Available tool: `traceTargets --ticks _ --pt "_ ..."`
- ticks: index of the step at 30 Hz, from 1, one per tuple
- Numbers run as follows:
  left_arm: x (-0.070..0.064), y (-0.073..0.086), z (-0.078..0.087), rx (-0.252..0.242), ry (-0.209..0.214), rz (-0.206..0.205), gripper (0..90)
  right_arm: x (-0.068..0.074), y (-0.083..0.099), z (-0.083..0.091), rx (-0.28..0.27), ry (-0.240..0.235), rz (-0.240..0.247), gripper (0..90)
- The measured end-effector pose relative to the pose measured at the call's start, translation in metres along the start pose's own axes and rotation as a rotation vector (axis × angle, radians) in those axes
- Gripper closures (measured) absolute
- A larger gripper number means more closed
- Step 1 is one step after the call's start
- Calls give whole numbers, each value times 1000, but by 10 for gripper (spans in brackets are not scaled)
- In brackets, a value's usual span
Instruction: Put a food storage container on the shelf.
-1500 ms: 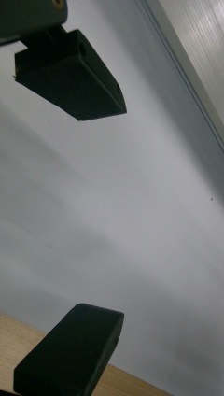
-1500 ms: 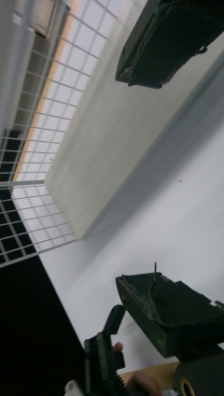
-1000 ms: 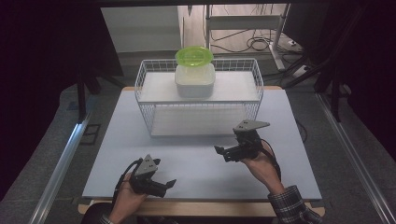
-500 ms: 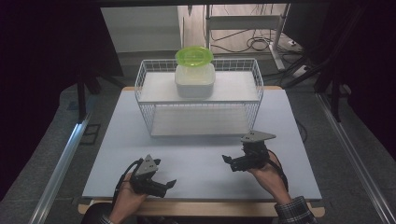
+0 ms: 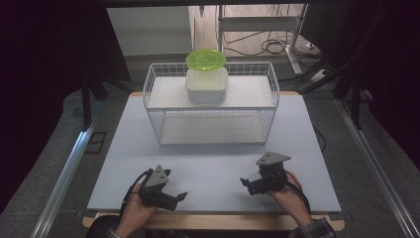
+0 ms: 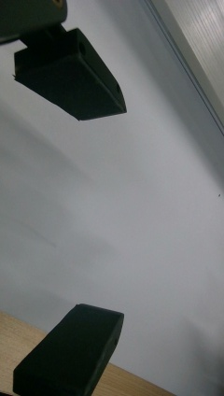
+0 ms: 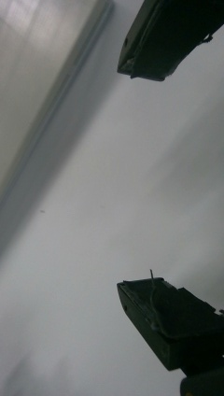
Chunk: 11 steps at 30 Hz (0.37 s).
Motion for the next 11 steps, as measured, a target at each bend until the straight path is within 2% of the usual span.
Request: traceTargets --ticks 6,11 --pt "0 0 0 3 2 0 33 2 17 -5 55 -7 5 0" --pt "0 0 -1 3 1 1 33 1 19 -7 59 0 1 0"
Point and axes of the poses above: each handheld gripper's, and its own axes: z roughly backward along the jaws, y roughly out of its underside, x roughly to its left, the point moved 6 cm from there along -z, roughly forward along the jaws, and after that the axes turned 5 degrees about y, right-handed, at the moved point
